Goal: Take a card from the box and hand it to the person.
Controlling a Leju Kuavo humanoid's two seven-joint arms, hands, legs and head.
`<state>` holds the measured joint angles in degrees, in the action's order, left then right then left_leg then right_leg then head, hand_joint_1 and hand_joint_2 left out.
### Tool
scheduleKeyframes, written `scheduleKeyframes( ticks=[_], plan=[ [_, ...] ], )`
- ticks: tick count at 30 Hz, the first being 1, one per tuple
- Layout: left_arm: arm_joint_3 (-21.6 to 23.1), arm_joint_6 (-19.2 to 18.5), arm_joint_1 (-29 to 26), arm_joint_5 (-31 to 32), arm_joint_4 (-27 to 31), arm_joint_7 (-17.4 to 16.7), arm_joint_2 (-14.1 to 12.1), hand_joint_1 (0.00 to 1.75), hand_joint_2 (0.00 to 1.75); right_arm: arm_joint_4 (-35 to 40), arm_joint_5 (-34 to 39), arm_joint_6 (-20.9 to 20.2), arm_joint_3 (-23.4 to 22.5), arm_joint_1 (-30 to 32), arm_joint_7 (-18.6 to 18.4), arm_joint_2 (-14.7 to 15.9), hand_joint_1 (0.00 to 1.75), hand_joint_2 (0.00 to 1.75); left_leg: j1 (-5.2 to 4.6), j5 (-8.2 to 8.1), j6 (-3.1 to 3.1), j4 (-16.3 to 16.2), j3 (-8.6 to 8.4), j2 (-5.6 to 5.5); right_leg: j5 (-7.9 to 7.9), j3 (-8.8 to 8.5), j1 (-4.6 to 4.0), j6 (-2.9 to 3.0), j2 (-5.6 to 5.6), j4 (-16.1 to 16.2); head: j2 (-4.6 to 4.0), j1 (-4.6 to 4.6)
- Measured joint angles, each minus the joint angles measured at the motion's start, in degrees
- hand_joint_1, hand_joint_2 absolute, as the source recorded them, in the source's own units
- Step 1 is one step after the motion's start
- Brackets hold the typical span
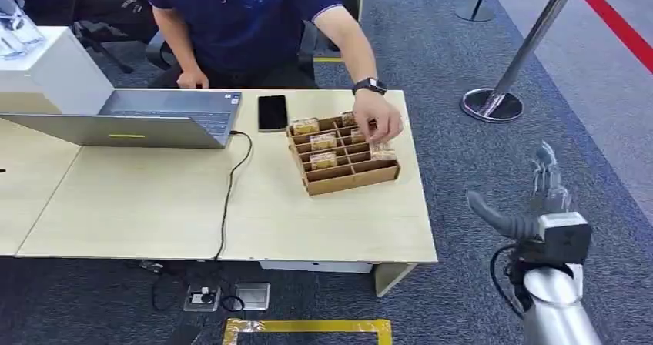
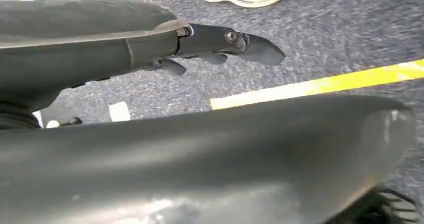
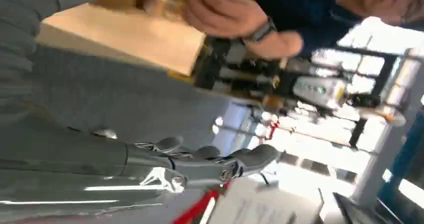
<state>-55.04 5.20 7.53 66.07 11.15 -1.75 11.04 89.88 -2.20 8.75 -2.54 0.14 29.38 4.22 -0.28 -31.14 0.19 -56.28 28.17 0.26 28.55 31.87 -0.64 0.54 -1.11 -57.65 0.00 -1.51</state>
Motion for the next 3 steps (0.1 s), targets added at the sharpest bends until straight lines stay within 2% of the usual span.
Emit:
scheduleKeyframes(
  ticks=[1,3],
  plan=[
    [0.00,0.00,-0.33,0.00,0.00,0.28,-0.13,0.00,0.00,0.92,3.15,-4.18,-1.38,2.21,0.15,0.02,0.00,0.00,0.00,0.00,0.00,0.00,-0.01,0.00,0.01,0.00,0.00,0.00,0.00,0.00,0.00,0.04],
    [0.00,-0.18,-0.87,0.07,0.00,0.68,-0.35,0.00,0.00,2.18,10.34,-15.51,-5.08,6.16,0.20,-0.26,0.00,0.00,0.00,0.00,0.00,0.01,-0.01,0.00,0.04,-0.02,0.00,0.00,-0.01,0.00,0.00,0.02]
  ],
)
